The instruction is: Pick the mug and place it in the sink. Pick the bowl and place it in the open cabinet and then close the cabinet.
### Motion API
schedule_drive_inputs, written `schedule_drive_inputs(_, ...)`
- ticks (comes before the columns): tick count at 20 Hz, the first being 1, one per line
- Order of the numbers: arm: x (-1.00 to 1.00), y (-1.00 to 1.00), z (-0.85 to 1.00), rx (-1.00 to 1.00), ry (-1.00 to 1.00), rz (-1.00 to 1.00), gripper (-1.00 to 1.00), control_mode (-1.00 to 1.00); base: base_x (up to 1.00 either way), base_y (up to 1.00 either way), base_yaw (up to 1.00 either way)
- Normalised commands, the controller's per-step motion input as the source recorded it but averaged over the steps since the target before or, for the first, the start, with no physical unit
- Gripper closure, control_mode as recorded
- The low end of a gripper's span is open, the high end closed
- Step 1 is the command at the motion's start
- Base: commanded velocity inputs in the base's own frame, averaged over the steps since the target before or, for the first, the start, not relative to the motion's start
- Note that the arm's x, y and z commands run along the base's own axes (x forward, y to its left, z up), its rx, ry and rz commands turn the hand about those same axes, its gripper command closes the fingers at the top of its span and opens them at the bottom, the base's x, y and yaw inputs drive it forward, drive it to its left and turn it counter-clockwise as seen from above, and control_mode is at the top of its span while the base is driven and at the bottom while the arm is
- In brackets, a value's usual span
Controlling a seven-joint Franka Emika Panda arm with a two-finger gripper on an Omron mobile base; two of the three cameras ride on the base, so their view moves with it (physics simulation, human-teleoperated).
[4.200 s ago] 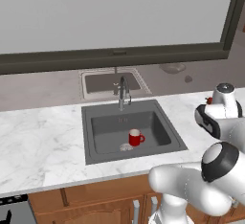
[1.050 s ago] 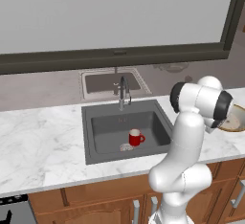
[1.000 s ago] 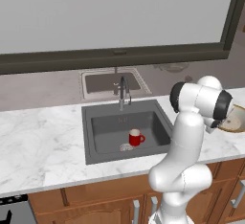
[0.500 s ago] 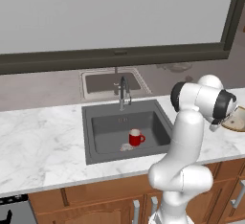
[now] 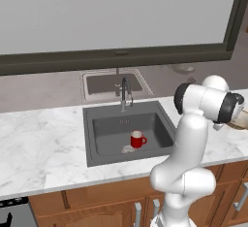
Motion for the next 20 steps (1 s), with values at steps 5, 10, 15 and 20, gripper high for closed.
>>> schedule_drive_inputs(5,-0.17,0.48,0.51,0.0,-0.1,0.02,1.0,-1.0,0.0,0.0,0.0)
schedule_drive_inputs(10,-0.23,0.29,0.89,0.0,-0.09,0.04,1.0,-1.0,0.0,0.0,0.0)
schedule_drive_inputs(15,-0.19,0.22,1.0,-0.04,-0.18,0.1,1.0,-1.0,0.0,0.0,0.0)
schedule_drive_inputs(20,-0.18,0.04,1.0,-0.08,-0.15,0.06,1.0,-1.0,0.0,0.0,0.0)
